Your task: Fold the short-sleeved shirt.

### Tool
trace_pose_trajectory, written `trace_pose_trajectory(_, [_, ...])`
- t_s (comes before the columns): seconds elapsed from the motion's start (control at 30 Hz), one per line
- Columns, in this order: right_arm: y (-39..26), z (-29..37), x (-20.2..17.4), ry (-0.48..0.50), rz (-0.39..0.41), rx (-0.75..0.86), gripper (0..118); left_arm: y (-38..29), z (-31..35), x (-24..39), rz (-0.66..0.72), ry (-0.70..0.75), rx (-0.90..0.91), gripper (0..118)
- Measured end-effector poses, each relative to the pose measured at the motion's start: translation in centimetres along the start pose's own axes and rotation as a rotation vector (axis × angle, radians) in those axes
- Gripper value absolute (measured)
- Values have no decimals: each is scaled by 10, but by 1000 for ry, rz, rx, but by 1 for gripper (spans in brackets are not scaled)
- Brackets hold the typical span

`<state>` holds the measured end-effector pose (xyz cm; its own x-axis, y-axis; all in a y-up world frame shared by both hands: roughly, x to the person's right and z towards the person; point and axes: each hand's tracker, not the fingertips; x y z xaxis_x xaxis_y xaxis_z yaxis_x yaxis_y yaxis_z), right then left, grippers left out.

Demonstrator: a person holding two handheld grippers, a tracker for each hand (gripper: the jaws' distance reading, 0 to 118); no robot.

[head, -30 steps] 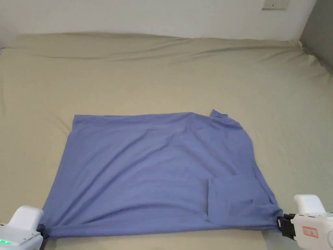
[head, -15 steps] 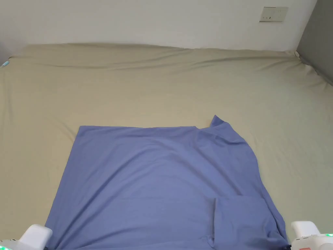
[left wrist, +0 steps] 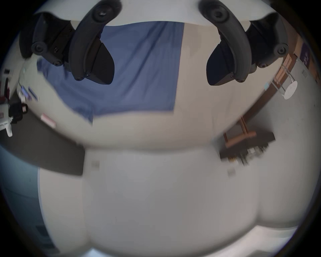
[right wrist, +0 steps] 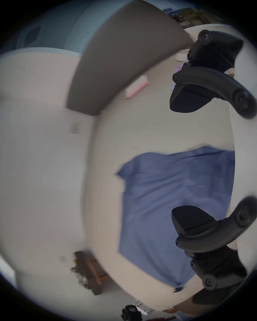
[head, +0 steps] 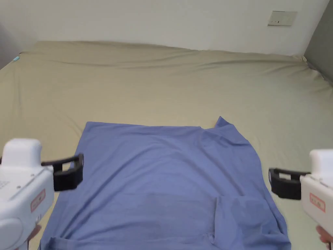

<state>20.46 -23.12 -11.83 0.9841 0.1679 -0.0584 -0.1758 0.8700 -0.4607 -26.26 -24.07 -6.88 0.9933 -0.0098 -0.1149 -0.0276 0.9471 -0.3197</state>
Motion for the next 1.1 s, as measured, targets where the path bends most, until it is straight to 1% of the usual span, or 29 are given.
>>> trace_pose_trajectory(0.1, [40,37,-31,3,11,192,112,41,24,26,-38,27,158,108])
trace_pose_trajectory(0.17, [54,53,-48,8,22,276,111,55,35,41,-43,10,235,107])
trace_pose_trajectory(0.2, [59,61,-55,14,31,314,107,60,40,50,-52,0,251,107])
trace_pose_trajectory(0.23, [63,67,-63,15,39,338,99,63,43,56,-66,4,264,105])
trace_pose_trajectory(0.27, [64,72,-72,11,49,362,76,66,46,65,-86,5,257,90])
trace_pose_trajectory(0.3, [65,75,-80,14,63,376,53,66,47,72,-106,4,254,67])
trace_pose_trajectory(0.37, [61,70,-87,31,87,399,6,64,48,82,-119,16,259,3])
trace_pose_trajectory(0.4, [59,70,-93,40,109,405,1,62,49,86,-120,7,266,2])
trace_pose_trajectory(0.43, [59,70,-101,45,134,398,0,62,48,87,-120,-12,259,2])
trace_pose_trajectory(0.5, [59,71,-112,54,137,387,0,61,45,93,-117,-42,226,0])
trace_pose_trajectory(0.57, [59,71,-116,63,130,381,0,58,43,97,-107,-36,230,0])
trace_pose_trajectory(0.7, [61,73,-118,32,126,393,0,55,41,102,-109,-18,229,0])
trace_pose_trajectory(0.8, [64,75,-118,28,124,399,0,54,38,104,-134,14,245,0])
trace_pose_trajectory(0.93, [66,78,-122,18,145,409,0,55,37,103,-158,45,257,0])
trace_pose_trajectory(1.0, [63,72,-115,25,152,403,0,52,35,99,-156,41,244,0])
trace_pose_trajectory(1.1, [59,67,-111,32,157,384,0,41,28,88,-152,19,160,0])
